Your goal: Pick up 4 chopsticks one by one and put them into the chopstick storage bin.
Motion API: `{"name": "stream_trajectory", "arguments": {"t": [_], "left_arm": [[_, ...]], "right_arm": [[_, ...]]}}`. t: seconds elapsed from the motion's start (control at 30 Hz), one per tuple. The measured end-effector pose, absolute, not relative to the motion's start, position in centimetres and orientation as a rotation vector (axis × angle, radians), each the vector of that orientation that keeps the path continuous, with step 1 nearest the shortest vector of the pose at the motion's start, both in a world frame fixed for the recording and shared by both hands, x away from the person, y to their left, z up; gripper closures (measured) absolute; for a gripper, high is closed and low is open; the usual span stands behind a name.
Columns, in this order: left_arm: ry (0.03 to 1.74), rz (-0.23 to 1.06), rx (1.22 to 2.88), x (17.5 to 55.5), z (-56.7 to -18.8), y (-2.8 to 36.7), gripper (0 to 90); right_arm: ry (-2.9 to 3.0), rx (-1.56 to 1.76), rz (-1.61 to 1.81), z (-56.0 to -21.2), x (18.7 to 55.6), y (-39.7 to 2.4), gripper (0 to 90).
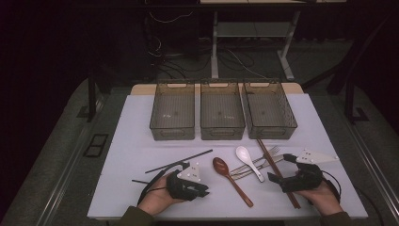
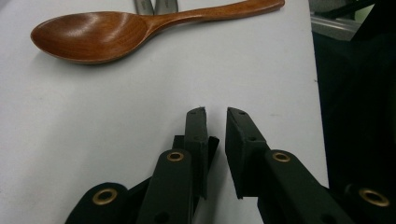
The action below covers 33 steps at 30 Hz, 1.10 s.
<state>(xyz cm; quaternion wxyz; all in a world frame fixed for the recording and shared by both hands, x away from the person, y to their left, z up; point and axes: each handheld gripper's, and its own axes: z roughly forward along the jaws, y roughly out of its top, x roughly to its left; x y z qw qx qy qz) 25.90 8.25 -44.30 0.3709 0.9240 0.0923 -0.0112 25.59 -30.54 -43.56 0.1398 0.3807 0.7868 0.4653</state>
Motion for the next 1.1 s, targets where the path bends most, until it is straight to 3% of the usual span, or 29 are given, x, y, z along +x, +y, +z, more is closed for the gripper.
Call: {"name": "stream_trajectory", "arguments": {"t": [0.6,1.1], "left_arm": [[0.213,0.001,2.368,26.7,-44.4,8.3,83.8],[0.423,0.124,2.366,30.7,-43.9,7.4,84.0]], "right_arm": [[2.274,1.104,1.345,-43.6,25.6,-30.5,1.0],[2.273,1.103,1.342,-43.6,25.6,-30.6,1.0]]}}
